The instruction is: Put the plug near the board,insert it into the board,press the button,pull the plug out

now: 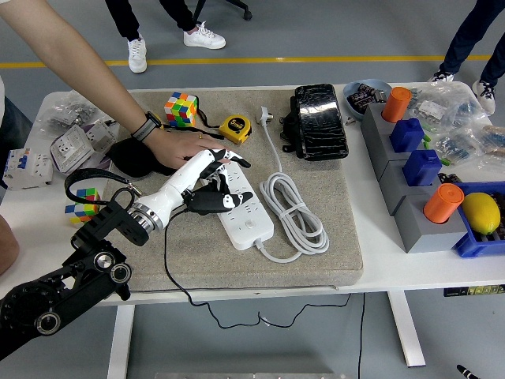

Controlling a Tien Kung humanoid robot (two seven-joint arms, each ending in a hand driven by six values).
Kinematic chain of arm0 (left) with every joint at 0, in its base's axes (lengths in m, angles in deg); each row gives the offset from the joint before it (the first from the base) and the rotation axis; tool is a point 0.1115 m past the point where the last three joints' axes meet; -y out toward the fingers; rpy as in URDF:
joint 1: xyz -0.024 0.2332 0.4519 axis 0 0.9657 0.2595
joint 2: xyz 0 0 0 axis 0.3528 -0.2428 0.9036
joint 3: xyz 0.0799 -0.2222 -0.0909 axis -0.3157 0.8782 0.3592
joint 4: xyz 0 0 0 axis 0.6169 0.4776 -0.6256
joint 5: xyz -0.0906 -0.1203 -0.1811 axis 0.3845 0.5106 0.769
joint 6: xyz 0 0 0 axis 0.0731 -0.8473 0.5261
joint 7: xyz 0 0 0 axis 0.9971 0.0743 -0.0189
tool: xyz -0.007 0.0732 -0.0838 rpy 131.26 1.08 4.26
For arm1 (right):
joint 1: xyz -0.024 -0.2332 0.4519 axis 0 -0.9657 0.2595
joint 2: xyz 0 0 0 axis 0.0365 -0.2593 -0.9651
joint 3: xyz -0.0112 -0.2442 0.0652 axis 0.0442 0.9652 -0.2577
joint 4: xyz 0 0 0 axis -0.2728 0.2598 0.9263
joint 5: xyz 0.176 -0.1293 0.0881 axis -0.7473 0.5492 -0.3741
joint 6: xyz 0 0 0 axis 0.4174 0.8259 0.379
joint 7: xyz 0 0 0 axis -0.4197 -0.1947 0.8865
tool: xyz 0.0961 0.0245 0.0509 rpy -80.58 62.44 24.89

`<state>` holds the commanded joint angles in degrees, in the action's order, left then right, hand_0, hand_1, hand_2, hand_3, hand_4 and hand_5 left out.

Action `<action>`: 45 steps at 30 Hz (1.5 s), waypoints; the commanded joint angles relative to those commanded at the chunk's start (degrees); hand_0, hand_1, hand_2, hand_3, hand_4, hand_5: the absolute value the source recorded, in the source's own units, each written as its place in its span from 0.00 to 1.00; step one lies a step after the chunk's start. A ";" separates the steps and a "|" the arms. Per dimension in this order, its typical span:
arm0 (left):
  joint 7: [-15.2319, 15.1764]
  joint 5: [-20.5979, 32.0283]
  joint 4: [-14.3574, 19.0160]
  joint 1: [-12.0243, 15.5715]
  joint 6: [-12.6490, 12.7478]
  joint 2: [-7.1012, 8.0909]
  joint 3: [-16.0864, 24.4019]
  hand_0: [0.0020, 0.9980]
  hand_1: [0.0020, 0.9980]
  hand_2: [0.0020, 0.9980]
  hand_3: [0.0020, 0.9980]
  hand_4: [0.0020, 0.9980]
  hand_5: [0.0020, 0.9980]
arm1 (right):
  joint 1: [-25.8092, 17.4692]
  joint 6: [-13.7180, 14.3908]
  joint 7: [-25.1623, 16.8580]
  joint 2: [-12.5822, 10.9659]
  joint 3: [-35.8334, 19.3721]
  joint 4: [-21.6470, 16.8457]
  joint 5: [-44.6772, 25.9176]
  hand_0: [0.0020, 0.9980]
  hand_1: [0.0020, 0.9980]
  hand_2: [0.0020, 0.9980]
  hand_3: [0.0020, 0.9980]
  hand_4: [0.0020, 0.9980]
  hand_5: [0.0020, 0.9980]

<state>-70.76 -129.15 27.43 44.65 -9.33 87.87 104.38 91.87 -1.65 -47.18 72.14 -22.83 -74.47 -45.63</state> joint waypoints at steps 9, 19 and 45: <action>3.62 -14.12 -3.87 -1.22 4.54 -0.77 -0.90 0.69 0.70 0.69 0.63 1.00 0.28 | -0.01 0.01 0.01 -0.06 0.03 0.04 -0.13 0.57 0.64 0.61 0.55 0.95 0.51; 8.69 -19.09 -8.74 -2.26 3.66 -1.78 -2.76 0.58 0.61 0.61 0.62 1.00 0.25 | -0.06 0.05 0.00 -0.05 0.09 -0.02 -0.06 0.57 0.64 0.61 0.54 0.95 0.51; 13.04 -17.07 -14.33 -5.66 5.35 -3.17 -6.71 0.32 0.45 0.51 0.56 0.99 0.23 | 0.12 0.15 -0.02 -0.22 -0.55 -0.46 0.66 0.57 0.64 0.61 0.55 0.95 0.50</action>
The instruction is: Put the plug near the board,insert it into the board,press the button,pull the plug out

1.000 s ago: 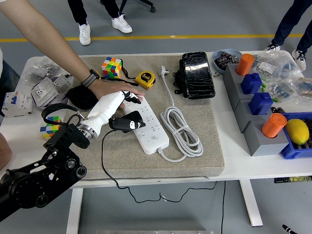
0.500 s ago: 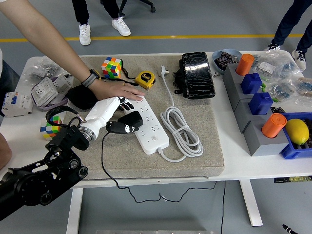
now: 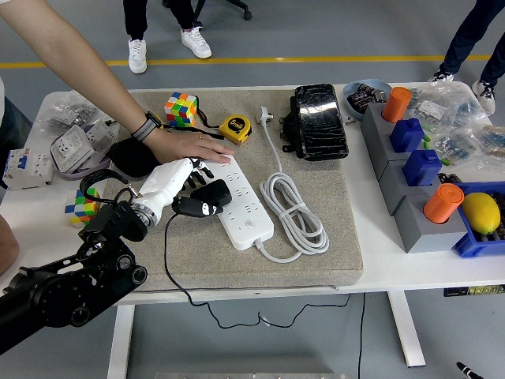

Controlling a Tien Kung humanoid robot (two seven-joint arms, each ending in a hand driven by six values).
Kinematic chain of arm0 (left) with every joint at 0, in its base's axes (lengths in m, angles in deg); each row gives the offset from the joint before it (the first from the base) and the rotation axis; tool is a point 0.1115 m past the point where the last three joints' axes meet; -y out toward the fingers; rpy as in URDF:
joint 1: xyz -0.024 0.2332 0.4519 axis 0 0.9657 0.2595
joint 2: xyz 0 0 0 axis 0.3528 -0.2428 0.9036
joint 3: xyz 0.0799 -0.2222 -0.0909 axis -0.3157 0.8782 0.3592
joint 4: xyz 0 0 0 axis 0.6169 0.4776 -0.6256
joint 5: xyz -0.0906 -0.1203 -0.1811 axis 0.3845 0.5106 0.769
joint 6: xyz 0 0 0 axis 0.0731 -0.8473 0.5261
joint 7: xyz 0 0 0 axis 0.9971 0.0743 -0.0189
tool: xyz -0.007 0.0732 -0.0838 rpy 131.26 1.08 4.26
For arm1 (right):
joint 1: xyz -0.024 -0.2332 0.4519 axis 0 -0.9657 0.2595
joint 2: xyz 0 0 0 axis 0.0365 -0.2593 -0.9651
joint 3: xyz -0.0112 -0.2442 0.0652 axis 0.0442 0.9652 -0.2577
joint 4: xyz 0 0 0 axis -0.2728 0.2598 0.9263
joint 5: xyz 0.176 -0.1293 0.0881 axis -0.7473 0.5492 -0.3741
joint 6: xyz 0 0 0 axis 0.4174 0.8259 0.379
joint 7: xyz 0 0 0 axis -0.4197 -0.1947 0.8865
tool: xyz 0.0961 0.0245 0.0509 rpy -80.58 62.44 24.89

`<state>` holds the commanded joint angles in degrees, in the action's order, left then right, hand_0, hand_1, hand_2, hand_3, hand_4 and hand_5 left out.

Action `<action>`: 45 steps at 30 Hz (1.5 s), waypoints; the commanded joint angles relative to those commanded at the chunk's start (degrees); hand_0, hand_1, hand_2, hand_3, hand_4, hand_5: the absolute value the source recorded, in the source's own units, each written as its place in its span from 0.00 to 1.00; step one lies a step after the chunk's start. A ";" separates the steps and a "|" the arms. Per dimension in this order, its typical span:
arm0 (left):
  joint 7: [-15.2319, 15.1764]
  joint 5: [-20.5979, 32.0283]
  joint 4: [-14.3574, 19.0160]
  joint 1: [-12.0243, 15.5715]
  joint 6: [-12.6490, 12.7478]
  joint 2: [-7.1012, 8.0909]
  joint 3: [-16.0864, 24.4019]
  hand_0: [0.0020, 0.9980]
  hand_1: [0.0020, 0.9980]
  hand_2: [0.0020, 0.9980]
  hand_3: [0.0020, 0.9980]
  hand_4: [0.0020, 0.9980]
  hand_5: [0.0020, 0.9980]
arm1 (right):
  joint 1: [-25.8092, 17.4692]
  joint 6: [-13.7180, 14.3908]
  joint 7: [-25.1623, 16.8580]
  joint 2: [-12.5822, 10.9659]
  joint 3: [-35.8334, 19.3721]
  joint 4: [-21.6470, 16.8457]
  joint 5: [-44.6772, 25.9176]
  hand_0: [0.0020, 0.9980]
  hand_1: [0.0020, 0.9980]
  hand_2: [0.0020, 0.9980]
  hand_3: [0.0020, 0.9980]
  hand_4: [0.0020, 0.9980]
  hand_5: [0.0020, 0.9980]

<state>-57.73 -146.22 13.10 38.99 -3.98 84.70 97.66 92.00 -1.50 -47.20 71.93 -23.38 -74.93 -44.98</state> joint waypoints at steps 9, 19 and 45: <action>-0.05 -0.02 0.15 0.00 0.99 -0.12 -1.07 0.24 0.32 0.35 0.53 0.71 0.03 | 0.03 -0.01 0.03 0.00 0.12 0.01 -0.03 0.57 0.64 0.61 0.55 0.95 0.51; -0.33 -0.68 0.58 0.25 1.08 -0.03 -0.60 0.23 0.29 0.31 0.52 0.69 0.00 | 0.06 0.02 0.01 -0.16 0.21 0.05 -0.11 0.57 0.64 0.61 0.54 0.95 0.51; -2.61 -2.82 0.54 6.74 1.09 2.74 8.20 0.28 0.41 0.45 0.55 0.72 0.04 | 0.04 0.01 0.06 -0.15 0.58 0.12 -0.06 0.57 0.64 0.61 0.55 0.95 0.50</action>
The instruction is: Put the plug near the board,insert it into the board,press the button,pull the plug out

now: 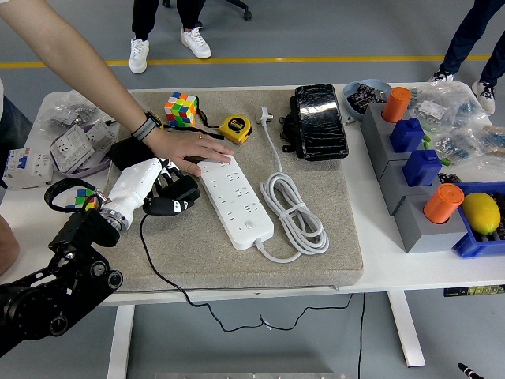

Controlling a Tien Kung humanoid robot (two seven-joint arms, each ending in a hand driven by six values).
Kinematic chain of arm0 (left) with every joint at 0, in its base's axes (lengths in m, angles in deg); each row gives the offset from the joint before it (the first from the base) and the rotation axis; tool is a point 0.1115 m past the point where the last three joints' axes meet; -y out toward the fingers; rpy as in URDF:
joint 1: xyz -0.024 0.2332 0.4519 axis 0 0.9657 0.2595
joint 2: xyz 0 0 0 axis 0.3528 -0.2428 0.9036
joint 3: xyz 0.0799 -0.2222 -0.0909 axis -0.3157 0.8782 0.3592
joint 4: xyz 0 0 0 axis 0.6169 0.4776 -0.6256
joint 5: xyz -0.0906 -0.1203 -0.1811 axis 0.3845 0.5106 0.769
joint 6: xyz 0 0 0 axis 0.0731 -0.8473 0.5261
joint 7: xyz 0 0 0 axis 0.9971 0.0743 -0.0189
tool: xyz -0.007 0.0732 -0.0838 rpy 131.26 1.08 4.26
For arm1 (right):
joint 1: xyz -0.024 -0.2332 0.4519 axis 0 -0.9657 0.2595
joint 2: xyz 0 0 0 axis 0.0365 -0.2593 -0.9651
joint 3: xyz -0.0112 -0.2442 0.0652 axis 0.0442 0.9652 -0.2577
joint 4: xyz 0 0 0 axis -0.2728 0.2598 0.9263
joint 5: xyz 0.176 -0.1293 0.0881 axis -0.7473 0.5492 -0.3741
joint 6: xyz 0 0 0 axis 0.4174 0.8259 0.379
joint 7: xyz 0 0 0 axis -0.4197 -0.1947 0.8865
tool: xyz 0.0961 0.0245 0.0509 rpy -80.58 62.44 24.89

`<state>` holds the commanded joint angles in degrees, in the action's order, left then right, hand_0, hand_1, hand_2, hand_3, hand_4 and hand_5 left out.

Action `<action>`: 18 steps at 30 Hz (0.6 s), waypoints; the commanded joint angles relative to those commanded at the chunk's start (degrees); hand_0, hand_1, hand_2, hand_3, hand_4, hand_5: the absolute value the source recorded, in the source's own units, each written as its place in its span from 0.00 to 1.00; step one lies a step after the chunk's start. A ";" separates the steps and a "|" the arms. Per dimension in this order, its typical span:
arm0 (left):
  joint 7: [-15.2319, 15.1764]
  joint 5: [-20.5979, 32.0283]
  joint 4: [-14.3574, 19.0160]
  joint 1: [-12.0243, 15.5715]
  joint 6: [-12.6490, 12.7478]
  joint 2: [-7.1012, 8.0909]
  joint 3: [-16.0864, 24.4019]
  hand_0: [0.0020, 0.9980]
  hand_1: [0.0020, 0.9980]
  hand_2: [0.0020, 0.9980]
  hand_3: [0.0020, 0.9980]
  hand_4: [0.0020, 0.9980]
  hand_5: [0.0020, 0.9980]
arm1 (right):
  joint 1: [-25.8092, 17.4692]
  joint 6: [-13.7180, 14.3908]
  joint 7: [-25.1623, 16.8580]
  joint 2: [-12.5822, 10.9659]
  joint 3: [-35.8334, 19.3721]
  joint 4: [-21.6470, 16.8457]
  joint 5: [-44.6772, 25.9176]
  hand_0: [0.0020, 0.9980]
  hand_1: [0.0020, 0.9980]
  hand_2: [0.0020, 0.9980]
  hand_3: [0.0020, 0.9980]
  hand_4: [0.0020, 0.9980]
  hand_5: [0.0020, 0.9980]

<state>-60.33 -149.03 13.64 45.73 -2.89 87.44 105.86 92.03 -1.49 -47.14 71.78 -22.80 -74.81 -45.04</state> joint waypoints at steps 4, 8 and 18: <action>0.03 0.14 -0.62 0.31 -0.15 -0.30 -0.09 0.28 0.41 0.45 0.55 0.72 0.04 | 0.00 -0.01 -0.01 0.16 -0.22 -0.07 0.11 0.57 0.64 0.61 0.55 0.95 0.50; -0.23 0.49 -0.84 0.55 -0.39 -0.40 0.13 0.34 0.49 0.52 0.57 0.76 0.08 | -0.13 -0.02 0.00 0.21 -0.26 -0.06 0.09 0.57 0.64 0.61 0.55 0.95 0.50; -2.35 2.51 -0.86 0.93 -1.45 -0.29 1.75 0.61 0.74 0.76 0.78 1.00 0.47 | -0.19 -0.28 -0.08 0.25 -0.68 -0.06 0.02 0.57 0.64 0.61 0.55 0.95 0.50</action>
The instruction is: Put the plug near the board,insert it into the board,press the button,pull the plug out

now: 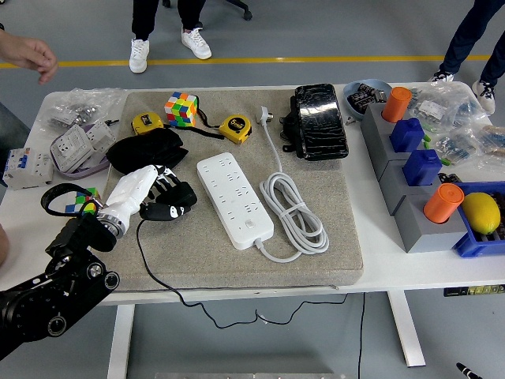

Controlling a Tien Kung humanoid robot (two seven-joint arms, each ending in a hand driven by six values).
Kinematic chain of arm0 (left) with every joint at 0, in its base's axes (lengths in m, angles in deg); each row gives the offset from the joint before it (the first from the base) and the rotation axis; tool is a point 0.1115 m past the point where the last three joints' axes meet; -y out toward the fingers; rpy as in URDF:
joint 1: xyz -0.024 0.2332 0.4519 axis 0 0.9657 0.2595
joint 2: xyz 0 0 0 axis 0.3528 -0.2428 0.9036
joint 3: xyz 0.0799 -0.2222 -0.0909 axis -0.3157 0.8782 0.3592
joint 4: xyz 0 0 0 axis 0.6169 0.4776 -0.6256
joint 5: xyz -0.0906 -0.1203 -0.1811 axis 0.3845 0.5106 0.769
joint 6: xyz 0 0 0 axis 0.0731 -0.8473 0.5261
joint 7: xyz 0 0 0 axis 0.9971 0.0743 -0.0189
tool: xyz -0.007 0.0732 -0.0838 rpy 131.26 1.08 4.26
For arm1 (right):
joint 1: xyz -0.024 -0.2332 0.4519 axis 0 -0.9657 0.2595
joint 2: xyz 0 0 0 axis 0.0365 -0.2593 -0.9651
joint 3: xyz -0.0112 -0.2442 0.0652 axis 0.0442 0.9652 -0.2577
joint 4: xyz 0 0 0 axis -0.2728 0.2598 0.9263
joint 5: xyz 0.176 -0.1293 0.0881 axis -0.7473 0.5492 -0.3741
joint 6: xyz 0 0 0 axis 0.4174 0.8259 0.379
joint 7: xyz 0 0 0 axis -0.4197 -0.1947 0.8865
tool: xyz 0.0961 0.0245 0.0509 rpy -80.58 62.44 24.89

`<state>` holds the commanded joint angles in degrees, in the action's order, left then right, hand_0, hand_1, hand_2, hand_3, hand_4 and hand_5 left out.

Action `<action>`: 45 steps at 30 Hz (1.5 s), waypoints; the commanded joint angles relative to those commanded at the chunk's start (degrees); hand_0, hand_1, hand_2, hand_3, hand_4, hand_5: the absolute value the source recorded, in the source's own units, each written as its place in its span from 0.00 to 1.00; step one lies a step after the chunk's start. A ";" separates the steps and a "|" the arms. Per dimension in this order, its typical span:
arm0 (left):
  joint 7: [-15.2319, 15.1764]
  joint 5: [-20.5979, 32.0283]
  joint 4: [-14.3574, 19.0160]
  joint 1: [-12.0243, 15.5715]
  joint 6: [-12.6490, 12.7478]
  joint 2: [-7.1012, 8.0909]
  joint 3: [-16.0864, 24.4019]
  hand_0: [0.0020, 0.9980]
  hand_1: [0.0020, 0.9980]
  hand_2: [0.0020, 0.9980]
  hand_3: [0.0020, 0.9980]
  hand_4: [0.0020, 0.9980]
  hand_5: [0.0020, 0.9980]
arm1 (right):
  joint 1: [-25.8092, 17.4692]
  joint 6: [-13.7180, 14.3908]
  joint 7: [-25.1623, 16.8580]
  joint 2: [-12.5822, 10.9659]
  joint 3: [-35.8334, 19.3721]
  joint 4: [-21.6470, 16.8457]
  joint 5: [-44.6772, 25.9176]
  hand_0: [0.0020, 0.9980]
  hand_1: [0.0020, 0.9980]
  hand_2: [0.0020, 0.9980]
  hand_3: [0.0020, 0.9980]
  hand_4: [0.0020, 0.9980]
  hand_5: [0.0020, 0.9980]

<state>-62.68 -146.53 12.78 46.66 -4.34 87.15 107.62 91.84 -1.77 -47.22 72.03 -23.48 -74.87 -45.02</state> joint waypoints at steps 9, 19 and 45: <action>-0.61 -0.21 1.73 1.26 -0.97 0.33 2.37 0.68 0.80 0.83 0.82 1.00 0.52 | 0.01 0.10 0.04 0.09 -0.01 -0.01 0.19 0.57 0.64 0.61 0.55 0.95 0.50; -8.71 9.80 4.32 3.08 5.31 0.25 5.42 0.52 0.68 0.70 0.74 1.00 0.49 | 0.14 0.15 0.08 0.14 -0.03 0.06 0.17 0.57 0.64 0.61 0.55 0.95 0.50; -33.16 50.61 0.57 8.05 0.15 2.19 16.57 0.45 0.59 0.59 0.65 0.92 0.50 | 1.27 0.36 0.27 0.00 2.48 1.16 -1.79 0.57 0.64 0.61 0.54 0.95 0.51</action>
<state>-95.84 -95.92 13.34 54.72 -4.19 89.34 124.18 93.11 -1.41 -46.96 72.03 -21.00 -73.70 -46.81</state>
